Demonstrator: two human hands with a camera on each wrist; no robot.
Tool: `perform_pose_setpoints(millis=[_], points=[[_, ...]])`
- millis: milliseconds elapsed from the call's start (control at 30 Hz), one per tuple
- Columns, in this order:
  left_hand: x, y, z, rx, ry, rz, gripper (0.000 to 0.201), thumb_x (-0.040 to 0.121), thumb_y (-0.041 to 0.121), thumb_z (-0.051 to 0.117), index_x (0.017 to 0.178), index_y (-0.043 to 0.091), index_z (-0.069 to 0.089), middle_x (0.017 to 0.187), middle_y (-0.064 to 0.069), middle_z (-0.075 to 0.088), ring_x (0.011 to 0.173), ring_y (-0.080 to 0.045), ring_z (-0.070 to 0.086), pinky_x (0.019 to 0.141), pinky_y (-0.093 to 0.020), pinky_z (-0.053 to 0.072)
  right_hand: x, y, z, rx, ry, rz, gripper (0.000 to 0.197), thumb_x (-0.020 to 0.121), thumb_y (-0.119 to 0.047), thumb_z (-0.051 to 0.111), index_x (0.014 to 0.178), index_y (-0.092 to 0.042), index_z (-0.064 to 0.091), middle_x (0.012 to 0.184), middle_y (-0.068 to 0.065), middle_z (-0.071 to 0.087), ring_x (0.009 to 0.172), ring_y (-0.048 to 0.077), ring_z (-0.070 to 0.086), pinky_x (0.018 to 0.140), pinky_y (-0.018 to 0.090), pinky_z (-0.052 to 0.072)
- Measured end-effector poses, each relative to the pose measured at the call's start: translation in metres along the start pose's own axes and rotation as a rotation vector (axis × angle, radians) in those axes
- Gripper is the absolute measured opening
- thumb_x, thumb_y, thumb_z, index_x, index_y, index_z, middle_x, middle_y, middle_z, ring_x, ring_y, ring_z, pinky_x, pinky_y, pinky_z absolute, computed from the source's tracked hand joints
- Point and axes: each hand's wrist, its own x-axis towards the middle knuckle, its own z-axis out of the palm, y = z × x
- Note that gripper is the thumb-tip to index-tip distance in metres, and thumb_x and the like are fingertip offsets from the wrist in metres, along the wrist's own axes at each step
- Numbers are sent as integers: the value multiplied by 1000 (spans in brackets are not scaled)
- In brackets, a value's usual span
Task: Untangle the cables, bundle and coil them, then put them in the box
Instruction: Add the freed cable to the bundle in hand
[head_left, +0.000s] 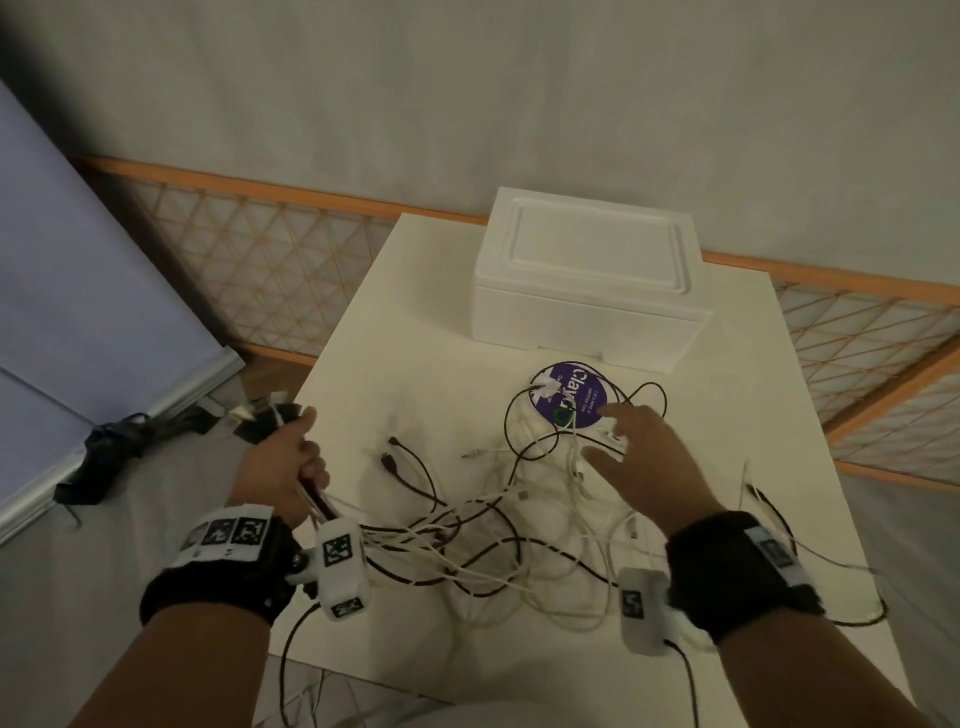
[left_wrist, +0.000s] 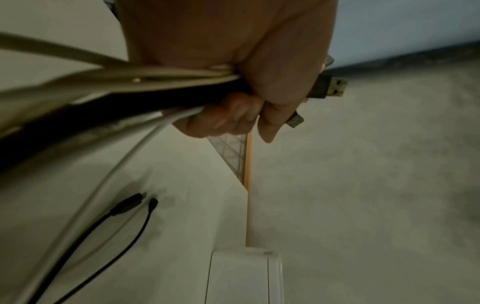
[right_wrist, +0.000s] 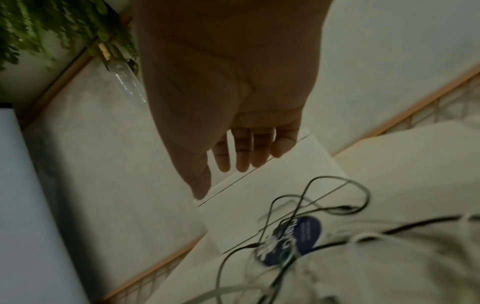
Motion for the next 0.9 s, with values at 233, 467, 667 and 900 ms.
perform_pose_setpoints(millis=[233, 467, 667, 900], points=[[-11, -11, 30, 90, -109, 9, 26, 90, 27, 66, 71, 18, 50, 43, 2, 43, 35, -9, 39, 37, -19, 38, 44, -47, 44, -89, -119, -83, 22, 92, -25, 52, 105, -13, 66, 105, 6, 65, 100, 22, 59, 85, 33, 47], [-16, -22, 35, 117, -183, -29, 33, 91, 26, 63, 67, 7, 54, 68, -6, 72, 39, -8, 46, 40, -21, 43, 51, -30, 96, -524, -420, 33, 30, 94, -24, 38, 117, -12, 53, 121, 9, 56, 111, 29, 55, 89, 39, 44], [-12, -24, 35, 140, -314, -12, 17, 96, 21, 55, 92, 7, 64, 96, -6, 74, 40, -5, 34, 39, -18, 34, 33, -72, 77, -78, -107, -109, 28, 100, -33, 36, 107, -13, 55, 93, 11, 65, 86, 30, 62, 73, 38, 50], [-21, -21, 53, 49, -548, 69, 28, 74, 35, 69, 86, 11, 65, 84, -2, 65, 45, -6, 36, 40, -18, 30, 5, -143, 79, -115, -158, -472, 26, 100, -25, 40, 117, -10, 52, 91, 14, 63, 81, 35, 60, 63, 39, 44]])
